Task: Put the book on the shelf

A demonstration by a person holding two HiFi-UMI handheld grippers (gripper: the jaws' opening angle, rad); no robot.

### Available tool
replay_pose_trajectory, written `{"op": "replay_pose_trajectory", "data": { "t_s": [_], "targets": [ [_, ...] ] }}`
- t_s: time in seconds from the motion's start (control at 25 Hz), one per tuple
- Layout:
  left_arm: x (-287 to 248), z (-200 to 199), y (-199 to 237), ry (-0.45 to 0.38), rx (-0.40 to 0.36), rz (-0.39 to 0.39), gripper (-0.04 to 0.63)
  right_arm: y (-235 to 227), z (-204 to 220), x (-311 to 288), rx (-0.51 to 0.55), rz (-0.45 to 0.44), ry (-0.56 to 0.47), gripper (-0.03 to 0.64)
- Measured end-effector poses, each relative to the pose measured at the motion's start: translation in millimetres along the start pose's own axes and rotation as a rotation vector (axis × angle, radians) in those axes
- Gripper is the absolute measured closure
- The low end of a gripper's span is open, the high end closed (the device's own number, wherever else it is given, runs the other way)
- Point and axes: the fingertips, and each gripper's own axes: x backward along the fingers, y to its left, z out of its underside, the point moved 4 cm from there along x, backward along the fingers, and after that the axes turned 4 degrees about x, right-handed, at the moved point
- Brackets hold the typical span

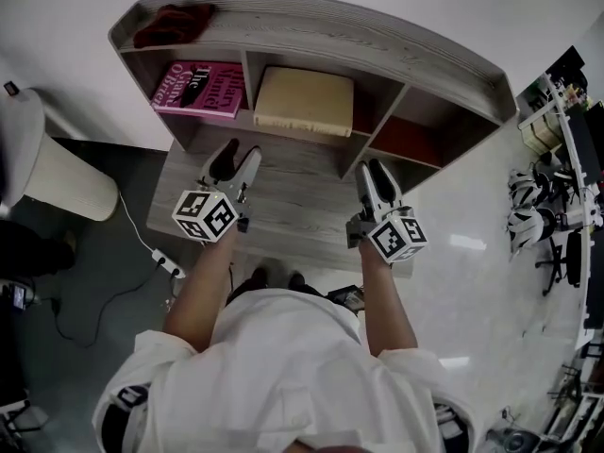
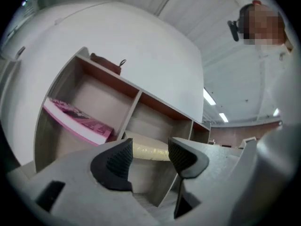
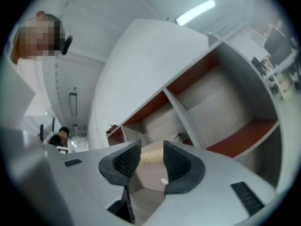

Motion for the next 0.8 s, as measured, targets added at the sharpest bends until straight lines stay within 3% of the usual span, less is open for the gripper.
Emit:
{"op": "replay_pose_trajectory", "data": {
  "t_s": [0.16,0.36,0.64,0.8],
  "targets": [
    [11,2,-29,0.023,-0.159,0.022,0.347,5,-7,24,0.265,-0.01,0.071,0.473],
    [28,11,-55,0.022,-0.254,0.038,0.355,16,-7,54,0.498,-0.043,0.149,0.48],
    [53,31,-66,0.056,-0.312,0.044,0.419,39,2,92,0.718,-0.052,0.223,0.497],
    [69,37,-71,0.072,-0.32,0.062,0.449,51,7,108,0.69,-0.024,0.217,0.516]
  ]
}}
